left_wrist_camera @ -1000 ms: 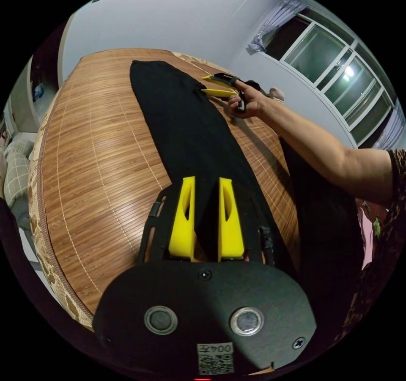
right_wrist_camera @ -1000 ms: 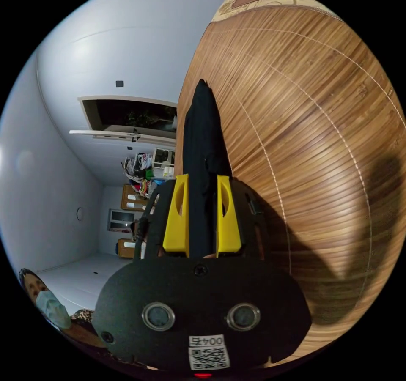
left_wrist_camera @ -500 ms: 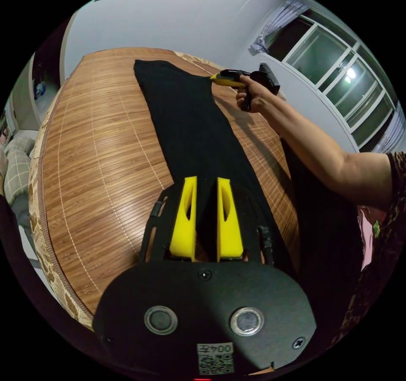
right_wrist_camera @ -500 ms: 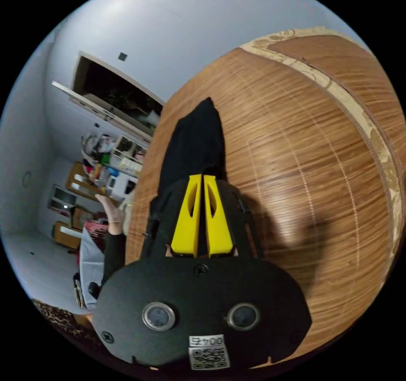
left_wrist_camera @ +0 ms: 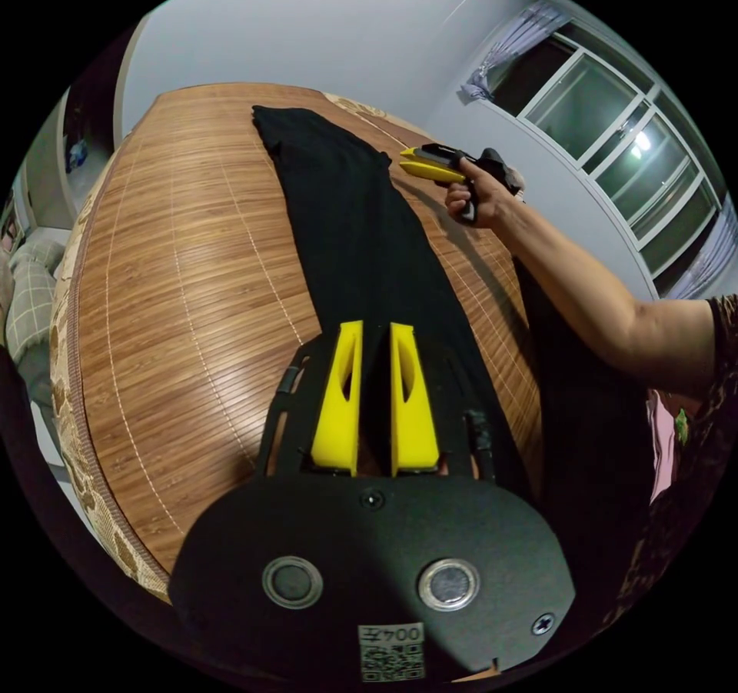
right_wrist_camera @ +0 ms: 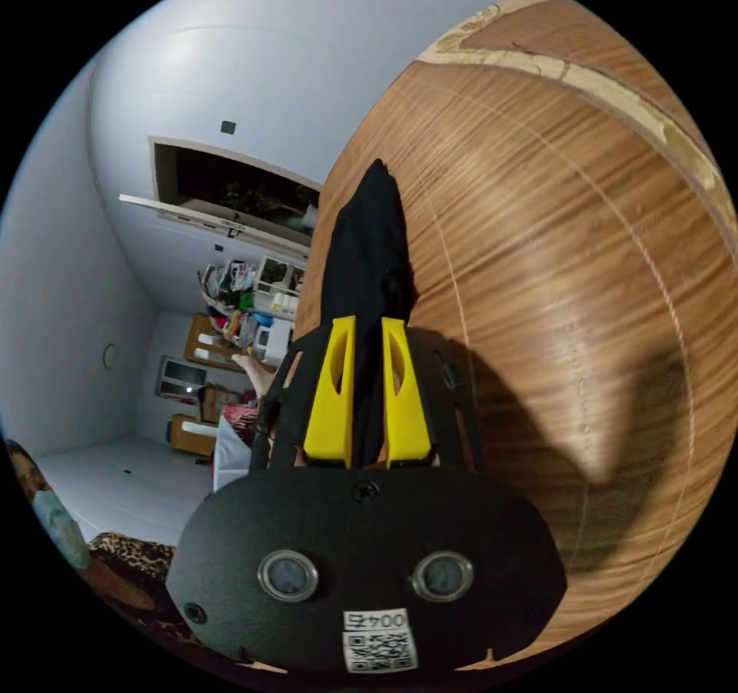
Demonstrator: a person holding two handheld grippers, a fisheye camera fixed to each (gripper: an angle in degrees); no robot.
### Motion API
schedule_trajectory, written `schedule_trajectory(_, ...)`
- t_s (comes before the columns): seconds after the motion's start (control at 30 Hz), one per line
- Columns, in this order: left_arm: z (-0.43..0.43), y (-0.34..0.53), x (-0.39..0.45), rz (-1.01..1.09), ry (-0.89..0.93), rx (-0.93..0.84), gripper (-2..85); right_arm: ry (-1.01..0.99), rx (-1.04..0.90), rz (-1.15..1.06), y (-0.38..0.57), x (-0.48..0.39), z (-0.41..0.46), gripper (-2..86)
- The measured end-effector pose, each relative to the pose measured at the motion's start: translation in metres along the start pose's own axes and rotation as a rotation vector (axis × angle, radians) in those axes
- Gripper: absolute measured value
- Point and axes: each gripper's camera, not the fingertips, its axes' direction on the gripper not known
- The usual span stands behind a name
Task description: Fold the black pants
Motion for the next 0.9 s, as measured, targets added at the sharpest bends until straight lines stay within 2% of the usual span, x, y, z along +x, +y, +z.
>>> schedule_trajectory(0.13, 0.000, -0.005, -0.005, -0.019, 0.018, 0.006, 3.2, -0.001, -0.125, 0.007, 0.040, -0.016, 0.009, 6.5)
schedule_trajectory(0.33, -0.001, -0.012, -0.008, -0.027, 0.044, 0.014, 5.2, 0.130, -0.228, -0.198, 0.118, -0.084, 0.022, 8.2)
schedule_trajectory(0.43, -0.003, -0.017, -0.011, -0.044, 0.076, 0.015, 7.7, 0.217, -0.217, -0.287, 0.156, -0.099, 0.033, 10.0)
schedule_trajectory(0.57, -0.024, -0.026, -0.010, -0.061, -0.037, 0.141, 11.7, 0.292, -0.212, -0.323, 0.179, -0.093, 0.047, 10.6)
schedule_trajectory(0.73, -0.012, -0.068, -0.025, -0.108, -0.081, 0.085, 13.5, 0.236, -0.175, -0.300, 0.180, -0.081, 0.049, 9.6)
schedule_trajectory(0.9, 0.007, -0.093, -0.025, -0.132, -0.119, 0.041, 11.7, 0.170, -0.155, -0.268, 0.179, -0.071, 0.051, 8.4)
